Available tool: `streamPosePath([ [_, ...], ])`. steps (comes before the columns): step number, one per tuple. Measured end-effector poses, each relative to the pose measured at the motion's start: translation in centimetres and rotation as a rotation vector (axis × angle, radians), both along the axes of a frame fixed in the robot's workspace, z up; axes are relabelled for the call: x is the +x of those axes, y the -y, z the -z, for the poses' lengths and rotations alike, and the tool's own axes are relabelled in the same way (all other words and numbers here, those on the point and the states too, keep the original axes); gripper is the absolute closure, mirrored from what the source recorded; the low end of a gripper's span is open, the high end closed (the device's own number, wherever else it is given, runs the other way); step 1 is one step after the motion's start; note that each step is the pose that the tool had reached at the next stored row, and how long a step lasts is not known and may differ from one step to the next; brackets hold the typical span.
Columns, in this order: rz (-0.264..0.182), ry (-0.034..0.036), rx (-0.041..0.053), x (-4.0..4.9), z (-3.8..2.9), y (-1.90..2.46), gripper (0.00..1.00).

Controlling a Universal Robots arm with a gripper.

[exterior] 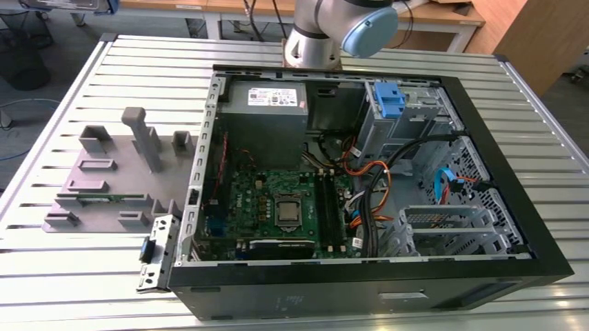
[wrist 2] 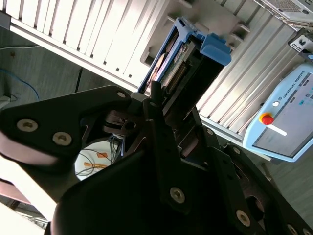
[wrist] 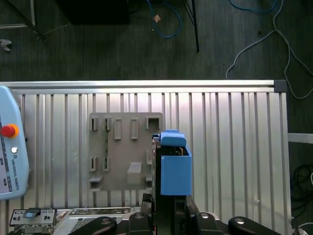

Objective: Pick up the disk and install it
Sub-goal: 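Pick up the disk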

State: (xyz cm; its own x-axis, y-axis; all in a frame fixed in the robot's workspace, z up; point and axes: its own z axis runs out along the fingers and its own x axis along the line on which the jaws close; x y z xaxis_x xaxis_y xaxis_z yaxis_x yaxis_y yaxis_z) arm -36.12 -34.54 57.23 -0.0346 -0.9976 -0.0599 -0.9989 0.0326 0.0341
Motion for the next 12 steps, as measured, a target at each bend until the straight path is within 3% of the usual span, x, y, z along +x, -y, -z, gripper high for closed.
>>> streamPosePath([
  [12, 0.0, -0.0008, 0.0, 5.44, 0.04, 0.0, 0.65],
])
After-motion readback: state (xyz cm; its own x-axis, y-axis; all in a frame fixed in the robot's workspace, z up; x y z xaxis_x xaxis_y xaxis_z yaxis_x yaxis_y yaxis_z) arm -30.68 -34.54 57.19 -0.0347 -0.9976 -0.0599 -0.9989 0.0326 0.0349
